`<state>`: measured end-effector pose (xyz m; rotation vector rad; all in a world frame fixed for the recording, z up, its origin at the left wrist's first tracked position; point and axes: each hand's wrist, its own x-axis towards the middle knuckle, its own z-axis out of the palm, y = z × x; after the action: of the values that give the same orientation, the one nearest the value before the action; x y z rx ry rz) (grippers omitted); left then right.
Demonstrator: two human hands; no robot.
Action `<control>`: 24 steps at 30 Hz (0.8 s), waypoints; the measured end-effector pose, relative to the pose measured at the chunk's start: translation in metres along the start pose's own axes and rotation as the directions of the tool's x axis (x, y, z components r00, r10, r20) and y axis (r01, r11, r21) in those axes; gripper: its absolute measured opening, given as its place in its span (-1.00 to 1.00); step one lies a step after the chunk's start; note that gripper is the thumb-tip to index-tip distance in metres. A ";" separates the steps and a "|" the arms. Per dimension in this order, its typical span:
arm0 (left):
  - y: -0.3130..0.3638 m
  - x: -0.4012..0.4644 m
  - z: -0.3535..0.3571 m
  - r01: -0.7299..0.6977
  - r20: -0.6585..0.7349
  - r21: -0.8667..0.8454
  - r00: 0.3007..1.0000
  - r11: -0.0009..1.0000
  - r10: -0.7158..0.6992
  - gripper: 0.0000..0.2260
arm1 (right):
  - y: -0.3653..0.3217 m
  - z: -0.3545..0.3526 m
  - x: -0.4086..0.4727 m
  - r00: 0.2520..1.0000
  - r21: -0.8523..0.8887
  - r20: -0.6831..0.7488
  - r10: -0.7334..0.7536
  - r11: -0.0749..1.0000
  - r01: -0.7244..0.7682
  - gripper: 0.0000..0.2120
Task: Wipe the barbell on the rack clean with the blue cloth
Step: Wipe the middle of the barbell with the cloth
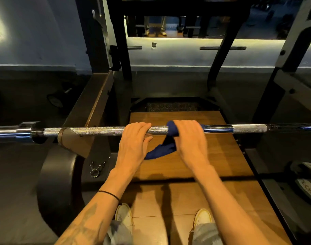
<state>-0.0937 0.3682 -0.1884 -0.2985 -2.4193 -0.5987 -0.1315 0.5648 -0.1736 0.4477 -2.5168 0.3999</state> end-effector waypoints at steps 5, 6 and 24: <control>0.009 -0.002 0.000 0.061 -0.029 -0.017 0.998 0.998 -0.061 -0.72 | 0.013 -0.010 -0.010 0.993 -0.057 0.037 0.109 0.993 -0.106 -0.75; 0.011 -0.001 0.000 0.074 -0.042 -0.020 0.996 0.997 -0.075 -0.73 | 0.002 -0.008 -0.008 0.992 -0.093 0.050 0.113 0.990 -0.108 -0.75; 0.014 0.028 -0.015 -0.046 0.116 0.317 0.993 0.947 0.010 -0.68 | 0.017 -0.011 -0.009 0.996 -0.061 0.049 0.074 0.996 -0.071 -0.78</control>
<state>-0.1028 0.3751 -0.1555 -0.2334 -2.5666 -0.1724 -0.1258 0.5867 -0.1727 0.3481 -2.5928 0.3446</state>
